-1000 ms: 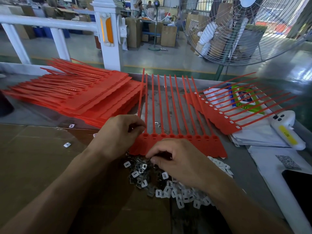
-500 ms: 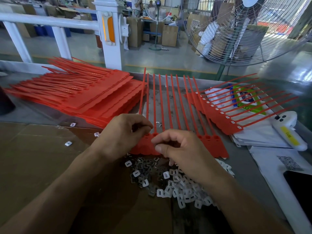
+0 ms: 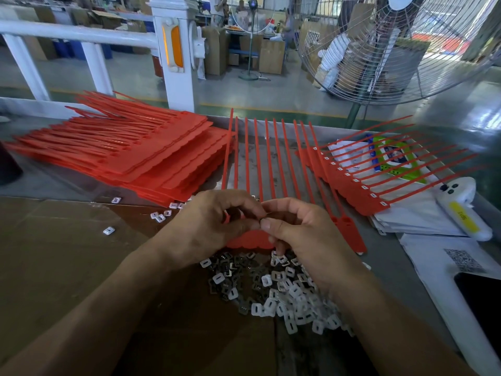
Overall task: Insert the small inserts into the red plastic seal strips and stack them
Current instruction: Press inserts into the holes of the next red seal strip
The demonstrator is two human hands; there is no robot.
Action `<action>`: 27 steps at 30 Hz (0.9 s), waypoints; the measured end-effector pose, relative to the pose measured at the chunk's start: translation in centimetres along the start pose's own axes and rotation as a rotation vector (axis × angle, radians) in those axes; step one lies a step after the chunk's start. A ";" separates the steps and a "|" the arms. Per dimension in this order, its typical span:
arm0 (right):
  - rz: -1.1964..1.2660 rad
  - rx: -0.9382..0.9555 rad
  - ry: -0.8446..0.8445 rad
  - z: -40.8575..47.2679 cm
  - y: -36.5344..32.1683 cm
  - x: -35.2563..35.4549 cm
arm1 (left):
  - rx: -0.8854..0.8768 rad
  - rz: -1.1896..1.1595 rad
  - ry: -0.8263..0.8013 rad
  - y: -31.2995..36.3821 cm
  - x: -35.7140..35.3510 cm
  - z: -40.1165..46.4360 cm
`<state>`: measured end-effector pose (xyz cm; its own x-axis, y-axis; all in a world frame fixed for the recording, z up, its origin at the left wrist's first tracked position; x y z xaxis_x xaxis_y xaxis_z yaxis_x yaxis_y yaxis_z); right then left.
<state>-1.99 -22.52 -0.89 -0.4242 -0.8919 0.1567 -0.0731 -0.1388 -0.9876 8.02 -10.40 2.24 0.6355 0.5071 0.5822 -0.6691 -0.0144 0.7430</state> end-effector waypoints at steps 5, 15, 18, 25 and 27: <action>0.045 -0.006 0.013 -0.1 -0.1 0.1 | -0.019 0.020 0.084 0.2 0.6 -0.1; 0.069 -0.053 -0.024 -0.3 0.1 -0.4 | -0.058 0.050 0.086 0.9 0.4 0.0; 0.107 -0.052 -0.058 -0.4 0.0 -1.0 | -0.062 0.050 0.091 0.9 0.4 0.0; 0.194 -0.050 -0.083 -0.3 -0.1 -1.4 | -0.069 0.098 0.162 1.5 0.8 -0.1; 0.218 -0.062 -0.074 -0.2 0.1 -1.3 | -0.062 0.113 0.188 1.5 0.8 -0.2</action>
<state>-1.61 -21.27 -1.16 -0.3685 -0.9275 -0.0636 -0.0430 0.0853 -0.9954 7.43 -9.80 3.75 0.4764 0.6569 0.5844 -0.7578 -0.0303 0.6518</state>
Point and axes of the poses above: each hand's wrist, its own z-axis towards the middle knuckle, its own x-axis out of the back of the hand, y = z × x, the point moved 8 cm from there along z, towards the middle knuckle, and after that the axes turned 1 degree about -z, right-handed, at the moved point
